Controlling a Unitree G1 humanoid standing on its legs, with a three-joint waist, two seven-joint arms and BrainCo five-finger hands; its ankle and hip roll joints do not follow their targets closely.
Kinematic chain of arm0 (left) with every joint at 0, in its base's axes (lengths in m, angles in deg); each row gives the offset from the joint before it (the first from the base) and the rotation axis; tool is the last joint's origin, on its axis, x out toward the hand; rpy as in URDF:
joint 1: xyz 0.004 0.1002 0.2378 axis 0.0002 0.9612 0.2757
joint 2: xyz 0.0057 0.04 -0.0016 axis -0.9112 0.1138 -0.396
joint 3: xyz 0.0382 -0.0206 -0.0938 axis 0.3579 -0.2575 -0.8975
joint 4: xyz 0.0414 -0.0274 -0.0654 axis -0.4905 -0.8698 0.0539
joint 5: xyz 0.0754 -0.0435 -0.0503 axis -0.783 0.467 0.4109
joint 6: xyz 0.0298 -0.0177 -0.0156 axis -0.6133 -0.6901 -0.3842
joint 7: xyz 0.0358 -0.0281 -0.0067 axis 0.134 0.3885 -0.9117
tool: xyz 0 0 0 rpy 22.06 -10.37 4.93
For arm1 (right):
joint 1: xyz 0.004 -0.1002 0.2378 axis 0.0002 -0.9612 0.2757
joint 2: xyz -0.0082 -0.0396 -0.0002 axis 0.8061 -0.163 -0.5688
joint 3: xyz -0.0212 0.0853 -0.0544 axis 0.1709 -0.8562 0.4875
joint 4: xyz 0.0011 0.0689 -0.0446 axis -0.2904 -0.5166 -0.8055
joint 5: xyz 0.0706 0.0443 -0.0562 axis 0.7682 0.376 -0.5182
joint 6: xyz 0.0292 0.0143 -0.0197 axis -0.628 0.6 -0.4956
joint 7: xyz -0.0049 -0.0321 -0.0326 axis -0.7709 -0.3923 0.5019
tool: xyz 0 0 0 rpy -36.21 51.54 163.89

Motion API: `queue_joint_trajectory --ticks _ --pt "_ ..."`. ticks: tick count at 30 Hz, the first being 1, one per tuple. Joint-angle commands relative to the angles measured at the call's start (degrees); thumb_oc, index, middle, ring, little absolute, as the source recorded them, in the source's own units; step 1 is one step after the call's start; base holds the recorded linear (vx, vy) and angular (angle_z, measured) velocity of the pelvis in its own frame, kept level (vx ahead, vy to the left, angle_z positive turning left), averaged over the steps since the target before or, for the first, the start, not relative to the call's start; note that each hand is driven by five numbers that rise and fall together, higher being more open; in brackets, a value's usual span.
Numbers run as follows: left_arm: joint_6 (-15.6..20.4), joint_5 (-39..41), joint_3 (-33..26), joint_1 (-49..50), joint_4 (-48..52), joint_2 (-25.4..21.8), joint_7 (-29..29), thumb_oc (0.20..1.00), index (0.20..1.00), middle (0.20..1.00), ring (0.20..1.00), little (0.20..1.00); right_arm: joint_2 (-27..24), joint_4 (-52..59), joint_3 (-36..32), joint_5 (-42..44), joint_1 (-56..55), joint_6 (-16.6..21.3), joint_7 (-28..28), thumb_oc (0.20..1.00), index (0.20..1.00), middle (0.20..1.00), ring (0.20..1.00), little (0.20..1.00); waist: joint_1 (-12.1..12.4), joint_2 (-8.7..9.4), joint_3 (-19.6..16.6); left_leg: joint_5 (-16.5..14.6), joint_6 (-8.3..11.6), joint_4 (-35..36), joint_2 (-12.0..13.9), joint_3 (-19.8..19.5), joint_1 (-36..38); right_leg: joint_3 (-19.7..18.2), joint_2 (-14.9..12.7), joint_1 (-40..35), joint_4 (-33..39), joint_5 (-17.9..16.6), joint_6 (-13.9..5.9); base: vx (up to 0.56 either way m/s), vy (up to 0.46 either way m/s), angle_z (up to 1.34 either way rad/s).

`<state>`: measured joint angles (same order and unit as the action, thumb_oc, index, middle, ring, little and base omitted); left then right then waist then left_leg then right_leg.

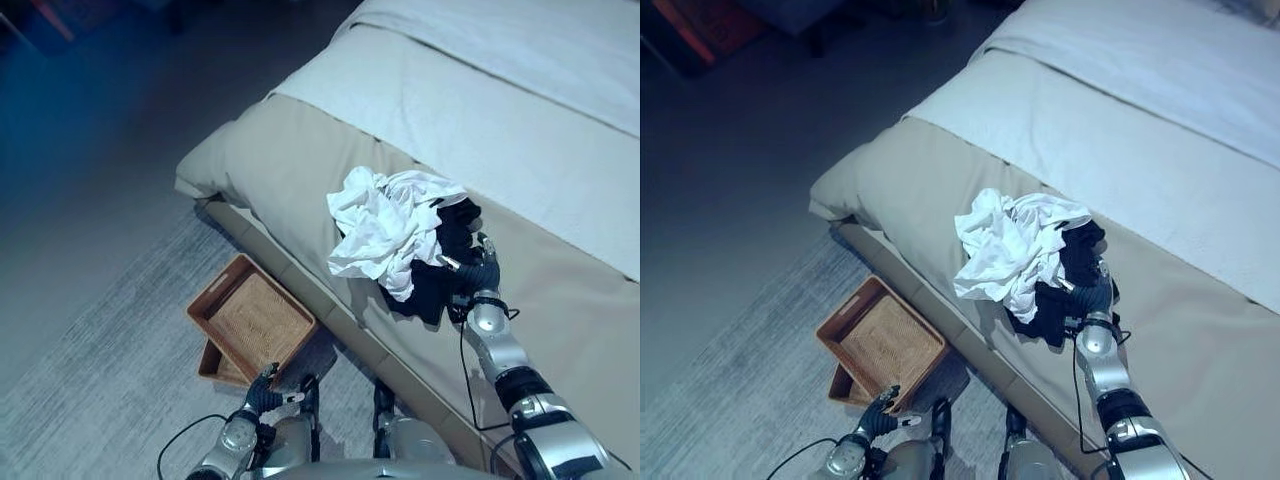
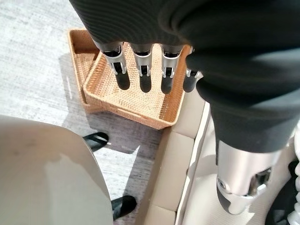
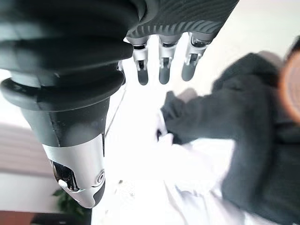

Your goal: Pick up clothes into the bucket

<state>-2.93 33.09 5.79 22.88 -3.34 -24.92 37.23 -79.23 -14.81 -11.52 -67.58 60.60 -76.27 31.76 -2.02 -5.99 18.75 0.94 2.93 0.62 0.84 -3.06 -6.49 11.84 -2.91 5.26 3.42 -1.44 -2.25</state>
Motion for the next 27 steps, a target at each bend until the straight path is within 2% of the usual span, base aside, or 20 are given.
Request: queue_joint_trajectory --ticks 1,4,5,6,7,8,9,12,20,27 --pt "2.2 1.7 1.7 -2.3 0.1 0.7 -1.9 1.000 1.000 1.000 1.000 1.000 -3.0 0.7 1.4 -6.0 4.1 1.3 -4.6 1.000 1.000 1.000 1.000 1.000 1.4 2.94 0.1 -1.4 -1.84 -3.3 -3.2 -2.0 -2.0 -1.0 -5.5 2.7 -10.3 5.1 -4.18 -0.02 0.031 -0.01" --pt "2.6 2.1 2.8 -3.7 0.6 1.0 -2.7 1.000 1.000 1.000 1.000 1.000 -5.4 -0.8 4.0 -11.0 8.6 -0.6 -6.8 1.000 1.000 1.000 1.000 1.000 1.5 2.35 1.5 -0.7 -1.89 -3.0 -3.2 -2.1 -3.5 -1.3 -5.9 5.1 -11.4 5.0 -4.29 -0.03 0.049 -0.02" --pt "2.9 2.4 3.2 -4.6 0.8 1.3 -3.3 1.000 1.000 1.000 1.000 1.000 -7.7 -1.8 6.5 -16.5 11.6 -2.7 -8.0 1.000 1.000 1.000 1.000 1.000 1.5 2.12 2.6 -0.2 -1.93 -2.8 -3.2 -2.2 -4.4 -1.4 -6.2 6.5 -12.4 5.0 -4.30 -0.01 0.023 -0.04" --pt "2.9 2.4 3.2 -4.7 0.8 1.3 -3.3 1.000 1.000 1.000 1.000 1.000 -7.7 -1.8 6.5 -16.5 11.6 -2.7 -8.0 1.000 1.000 1.000 1.000 1.000 1.5 2.12 2.6 -0.2 -1.93 -2.8 -3.2 -2.2 -4.4 -1.4 -6.2 6.5 -12.4 5.0 -4.30 -0.03 0.030 -0.01" --pt "3.3 2.9 3.8 -5.6 1.1 1.2 -3.8 1.000 1.000 1.000 1.000 1.000 -10.3 -3.6 10.1 -22.0 14.9 -5.2 -8.1 1.000 1.000 1.000 1.000 1.000 1.6 2.07 3.5 0.3 -1.82 -2.3 -3.3 -2.6 -5.0 -1.1 -6.5 7.4 -13.0 5.0 -4.37 -0.02 0.007 0.04" --pt "3.3 2.9 3.7 -5.7 1.1 1.3 -3.8 1.000 1.000 1.000 1.000 1.000 -10.3 -3.8 10.2 -22.0 15.2 -5.2 -8.1 1.000 1.000 1.000 1.000 1.000 1.5 2.02 3.5 0.4 -1.82 -2.3 -3.3 -2.6 -5.1 -1.1 -6.6 7.4 -13.0 5.0 -4.37 -0.03 0.001 0.08" --pt "3.4 3.6 4.0 -6.4 1.3 1.3 -4.1 1.000 1.000 1.000 1.000 1.000 -12.1 -5.8 13.2 -25.5 18.4 -7.2 -7.3 1.000 1.000 1.000 1.000 1.000 1.7 2.25 4.1 0.8 -1.71 -1.8 -3.3 -3.0 -5.6 -0.7 -6.7 7.9 -12.9 4.8 -4.44 -0.01 -0.010 0.09" --pt "3.3 4.0 4.2 -7.4 1.2 1.5 -4.3 1.000 1.000 1.000 1.000 1.000 -13.2 -8.4 17.2 -28.5 22.7 -9.1 -5.8 1.000 1.000 1.000 1.000 1.000 1.7 2.66 5.1 1.3 -1.55 -1.4 -3.4 -3.5 -6.2 -0.1 -7.0 8.1 -12.6 4.3 -4.51 -0.01 -0.013 0.09" --pt "3.0 4.6 5.1 -8.5 -1.0 1.4 -4.3 1.000 1.000 1.000 1.000 1.000 -12.1 -18.7 27.1 -33.0 31.0 -10.8 -1.6 1.000 1.000 1.000 1.000 1.000 2.8 3.81 6.7 1.4 -1.29 -2.6 -3.6 -4.2 -8.3 0.6 -7.3 8.5 -11.8 3.4 -4.83 -0.01 -0.010 0.09" --pt "2.6 5.9 5.6 -10.4 -1.6 1.0 -4.6 1.000 1.000 1.000 1.000 1.000 -9.0 -27.9 29.5 -29.5 36.2 -10.8 1.5 1.000 1.000 1.000 1.000 1.000 4.0 4.16 8.2 1.9 -1.20 -3.4 -3.7 -5.1 -10.6 1.4 -7.6 10.1 -12.6 3.2 -4.70 -0.02 -0.005 0.06"
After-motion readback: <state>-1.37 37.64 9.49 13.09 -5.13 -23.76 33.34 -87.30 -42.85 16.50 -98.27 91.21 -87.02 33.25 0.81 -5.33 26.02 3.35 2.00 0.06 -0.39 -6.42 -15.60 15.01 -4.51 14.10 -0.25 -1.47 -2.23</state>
